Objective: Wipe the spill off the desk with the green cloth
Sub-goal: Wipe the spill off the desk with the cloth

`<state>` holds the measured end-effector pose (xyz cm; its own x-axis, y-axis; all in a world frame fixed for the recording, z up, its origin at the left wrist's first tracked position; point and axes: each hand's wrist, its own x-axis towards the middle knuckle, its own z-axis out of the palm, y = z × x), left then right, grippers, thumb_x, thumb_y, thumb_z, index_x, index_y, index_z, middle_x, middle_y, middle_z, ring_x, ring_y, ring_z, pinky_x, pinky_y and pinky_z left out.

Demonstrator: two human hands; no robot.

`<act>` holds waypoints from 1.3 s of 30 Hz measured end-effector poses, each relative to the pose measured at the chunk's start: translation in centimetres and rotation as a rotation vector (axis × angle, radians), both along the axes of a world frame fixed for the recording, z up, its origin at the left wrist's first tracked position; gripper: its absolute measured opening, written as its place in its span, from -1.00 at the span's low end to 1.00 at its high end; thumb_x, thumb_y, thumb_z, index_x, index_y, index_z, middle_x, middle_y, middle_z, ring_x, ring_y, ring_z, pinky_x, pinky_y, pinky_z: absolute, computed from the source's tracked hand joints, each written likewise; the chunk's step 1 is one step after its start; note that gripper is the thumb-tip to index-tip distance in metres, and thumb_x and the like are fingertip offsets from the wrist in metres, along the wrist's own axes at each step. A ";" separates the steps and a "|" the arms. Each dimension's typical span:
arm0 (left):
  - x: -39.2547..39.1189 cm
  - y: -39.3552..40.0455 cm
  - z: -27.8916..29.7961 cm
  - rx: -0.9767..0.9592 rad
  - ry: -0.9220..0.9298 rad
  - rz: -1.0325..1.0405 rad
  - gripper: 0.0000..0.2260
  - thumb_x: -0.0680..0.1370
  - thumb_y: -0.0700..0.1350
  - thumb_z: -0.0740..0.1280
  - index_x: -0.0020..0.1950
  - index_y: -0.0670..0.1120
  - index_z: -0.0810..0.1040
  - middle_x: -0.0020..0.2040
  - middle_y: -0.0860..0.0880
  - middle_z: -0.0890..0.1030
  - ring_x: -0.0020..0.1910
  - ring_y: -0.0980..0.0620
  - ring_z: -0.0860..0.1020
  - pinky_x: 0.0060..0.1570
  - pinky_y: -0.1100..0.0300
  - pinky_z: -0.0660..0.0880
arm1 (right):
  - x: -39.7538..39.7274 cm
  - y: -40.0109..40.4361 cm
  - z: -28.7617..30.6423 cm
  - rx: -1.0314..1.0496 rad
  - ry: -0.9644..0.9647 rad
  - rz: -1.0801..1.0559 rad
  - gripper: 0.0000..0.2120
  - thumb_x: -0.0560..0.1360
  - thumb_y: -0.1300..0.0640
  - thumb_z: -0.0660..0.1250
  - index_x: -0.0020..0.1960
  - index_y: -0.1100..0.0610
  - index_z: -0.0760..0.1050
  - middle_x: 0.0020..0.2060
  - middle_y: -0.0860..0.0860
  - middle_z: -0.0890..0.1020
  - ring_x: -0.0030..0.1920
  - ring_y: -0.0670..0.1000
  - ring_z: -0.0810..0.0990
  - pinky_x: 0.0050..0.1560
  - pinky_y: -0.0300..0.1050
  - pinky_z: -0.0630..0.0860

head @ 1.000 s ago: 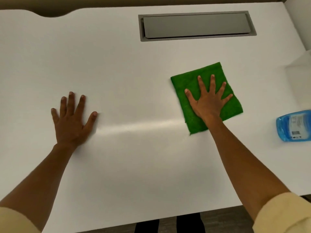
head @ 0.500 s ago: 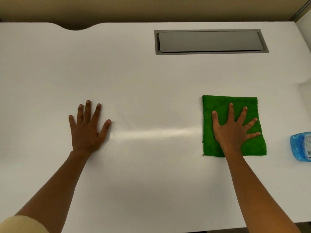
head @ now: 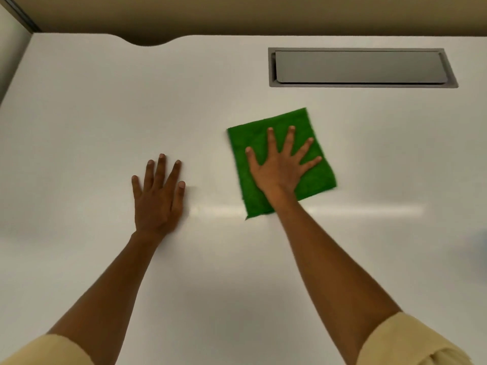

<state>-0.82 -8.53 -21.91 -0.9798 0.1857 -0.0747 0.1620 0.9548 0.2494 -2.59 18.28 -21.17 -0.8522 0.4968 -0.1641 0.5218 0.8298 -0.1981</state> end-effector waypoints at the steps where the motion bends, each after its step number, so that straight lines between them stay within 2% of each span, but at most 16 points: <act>1: 0.0 0.0 0.0 0.015 0.004 0.001 -0.46 0.64 0.16 -0.15 0.62 0.09 0.09 0.65 0.01 -0.01 0.63 -0.05 -0.05 0.54 -0.24 -0.09 | 0.1 -2.0 0.0 -0.007 0.010 0.064 -0.18 0.38 -0.56 -0.27 0.56 -0.22 -0.07 0.60 0.06 -0.08 0.52 0.41 -0.22 0.30 0.60 -0.30; 7: -0.3 -0.4 -0.2 0.137 -0.002 0.025 -0.39 0.61 0.24 -0.16 0.64 0.04 -0.01 0.65 0.02 0.03 0.63 0.00 -0.04 0.56 -0.19 -0.13 | 4.5 -10.9 -0.4 -0.003 0.080 0.362 -0.25 0.43 -0.51 -0.11 0.54 -0.21 0.10 0.59 0.07 0.03 0.54 0.39 -0.16 0.34 0.58 -0.22; 11: -0.2 -0.6 -0.3 0.112 0.007 -0.001 -0.33 0.58 0.34 -0.11 0.64 0.08 -0.06 0.65 0.04 -0.01 0.63 0.01 -0.07 0.55 -0.18 -0.15 | 8.6 -11.9 -0.7 0.001 0.097 0.416 -0.27 0.43 -0.49 -0.06 0.53 -0.23 0.08 0.60 0.04 -0.01 0.55 0.35 -0.19 0.37 0.56 -0.19; 15: -0.1 -0.5 -0.1 0.083 0.010 0.002 -0.29 0.55 0.37 -0.09 0.64 0.07 -0.02 0.65 0.06 -0.03 0.63 0.00 -0.06 0.54 -0.19 -0.12 | 12.4 -10.4 -0.7 -0.009 0.098 0.418 -0.28 0.45 -0.50 -0.05 0.53 -0.24 0.09 0.60 0.04 0.01 0.56 0.33 -0.17 0.38 0.55 -0.14; 24: 0.2 -0.2 -0.2 0.044 0.015 0.016 -0.28 0.54 0.38 -0.08 0.63 0.06 0.07 0.65 0.01 0.01 0.63 -0.05 -0.03 0.53 -0.21 -0.08 | 18.5 -1.3 -0.6 0.056 0.006 0.184 -0.25 0.43 -0.55 -0.07 0.53 -0.27 0.07 0.60 0.00 0.02 0.56 0.31 -0.08 0.39 0.54 -0.14; 29: 0.2 -0.3 -0.3 0.008 0.024 0.006 -0.31 0.56 0.37 -0.07 0.62 0.06 0.10 0.65 -0.01 0.02 0.63 -0.08 -0.01 0.52 -0.23 -0.05 | 20.2 5.0 -0.8 0.105 -0.060 0.007 -0.24 0.41 -0.57 -0.11 0.54 -0.30 -0.03 0.60 -0.01 -0.01 0.56 0.31 -0.09 0.40 0.54 -0.13; 34: 0.1 -0.2 -0.5 -0.006 0.020 0.000 -0.30 0.55 0.38 -0.05 0.62 0.07 0.10 0.65 -0.03 0.00 0.63 -0.09 -0.03 0.52 -0.25 -0.05 | 19.0 10.8 -0.8 0.106 -0.095 -0.169 -0.23 0.41 -0.57 -0.18 0.54 -0.29 -0.05 0.60 -0.01 -0.02 0.56 0.31 -0.10 0.38 0.57 -0.11; 39: 0.1 0.1 -0.4 -0.024 0.016 0.006 -0.28 0.53 0.40 -0.04 0.62 0.09 0.07 0.66 -0.03 -0.04 0.63 -0.09 -0.06 0.52 -0.25 -0.06 | 14.2 13.6 -0.8 0.075 -0.053 -0.260 -0.22 0.40 -0.58 -0.20 0.54 -0.28 -0.04 0.60 0.01 0.00 0.55 0.33 -0.11 0.36 0.59 -0.14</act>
<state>-0.77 -8.44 -22.28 -0.9819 0.1785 -0.0631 0.1603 0.9613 0.2242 11.64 31.92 -21.99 -0.6859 0.7100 -0.1597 0.7270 0.6782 -0.1073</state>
